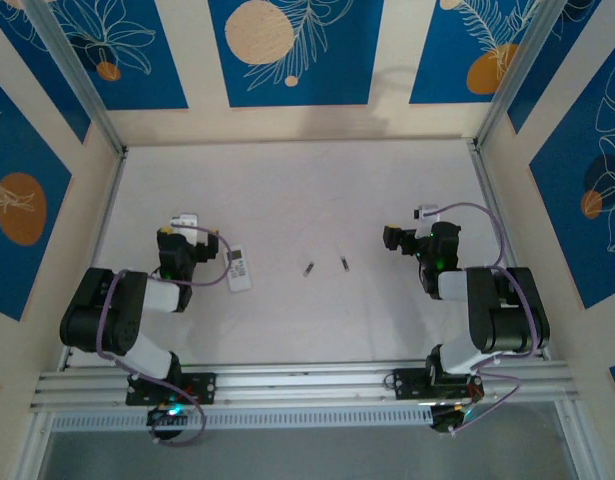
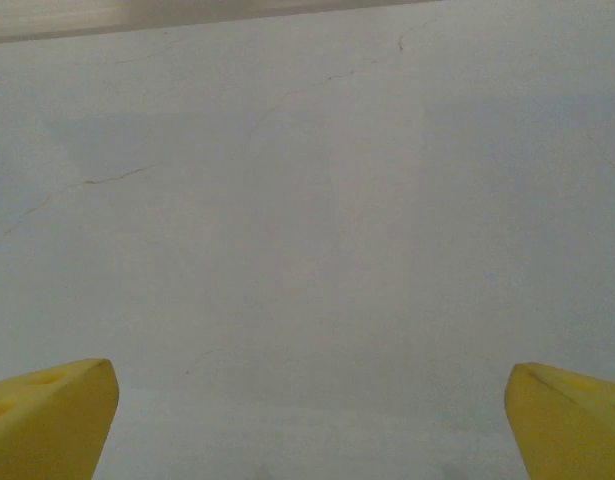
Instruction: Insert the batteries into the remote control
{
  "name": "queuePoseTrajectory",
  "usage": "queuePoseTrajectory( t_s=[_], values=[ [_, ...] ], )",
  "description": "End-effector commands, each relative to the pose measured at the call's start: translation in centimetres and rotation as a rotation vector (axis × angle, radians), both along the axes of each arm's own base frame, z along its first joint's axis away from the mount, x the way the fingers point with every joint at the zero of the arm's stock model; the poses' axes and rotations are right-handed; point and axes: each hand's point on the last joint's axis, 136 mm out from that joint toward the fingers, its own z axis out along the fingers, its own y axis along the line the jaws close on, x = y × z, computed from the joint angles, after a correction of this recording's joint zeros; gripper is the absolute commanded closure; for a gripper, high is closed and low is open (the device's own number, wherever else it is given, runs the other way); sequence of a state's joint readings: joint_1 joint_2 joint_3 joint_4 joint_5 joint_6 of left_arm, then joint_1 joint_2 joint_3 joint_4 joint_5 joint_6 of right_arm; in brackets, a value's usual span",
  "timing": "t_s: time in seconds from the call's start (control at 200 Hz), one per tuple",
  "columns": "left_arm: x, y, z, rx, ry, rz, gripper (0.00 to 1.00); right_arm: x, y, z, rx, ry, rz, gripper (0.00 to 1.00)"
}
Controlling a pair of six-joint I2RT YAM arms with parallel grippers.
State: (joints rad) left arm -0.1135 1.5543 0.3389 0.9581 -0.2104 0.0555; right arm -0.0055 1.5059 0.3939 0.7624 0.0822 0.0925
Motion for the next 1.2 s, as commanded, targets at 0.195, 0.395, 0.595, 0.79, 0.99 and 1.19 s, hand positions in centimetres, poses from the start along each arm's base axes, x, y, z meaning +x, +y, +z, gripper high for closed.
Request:
queuePoseTrajectory(
  t_s=[0.195, 0.395, 0.595, 0.79, 0.99, 1.19],
  values=[
    [0.1, -0.5, 1.1, -0.002, -0.063, -0.026, 0.0, -2.0, -1.8, 6.1, 0.143, 0.067, -0.203, 0.01],
    [-2.4, 0.1, 4.5, 0.027, -0.197, 0.036, 0.0, -6.1, -0.4, 9.0, 0.325, 0.161, -0.21, 0.01],
    [-4.3, -1.6, 9.4, -0.153, -0.049, 0.087, 0.0, -9.5, 7.4, 10.5, 0.352, 0.326, 0.041, 0.01],
    [-6.9, -6.4, 8.1, -0.472, 0.338, 0.063, 0.0, -12.4, 15.5, 10.3, 0.29, 0.468, 0.285, 0.01],
    [-9.6, -9.6, 3.5, -0.469, 0.686, 0.095, 0.02, -14.4, 20.7, 8.2, 0.201, 0.59, 0.407, 0.01],
    [-8.9, -10.2, -0.6, -0.339, 0.796, 0.138, 0.0, -15.7, 22.5, 6.5, 0.173, 0.636, 0.437, 0.01]
  ],
)
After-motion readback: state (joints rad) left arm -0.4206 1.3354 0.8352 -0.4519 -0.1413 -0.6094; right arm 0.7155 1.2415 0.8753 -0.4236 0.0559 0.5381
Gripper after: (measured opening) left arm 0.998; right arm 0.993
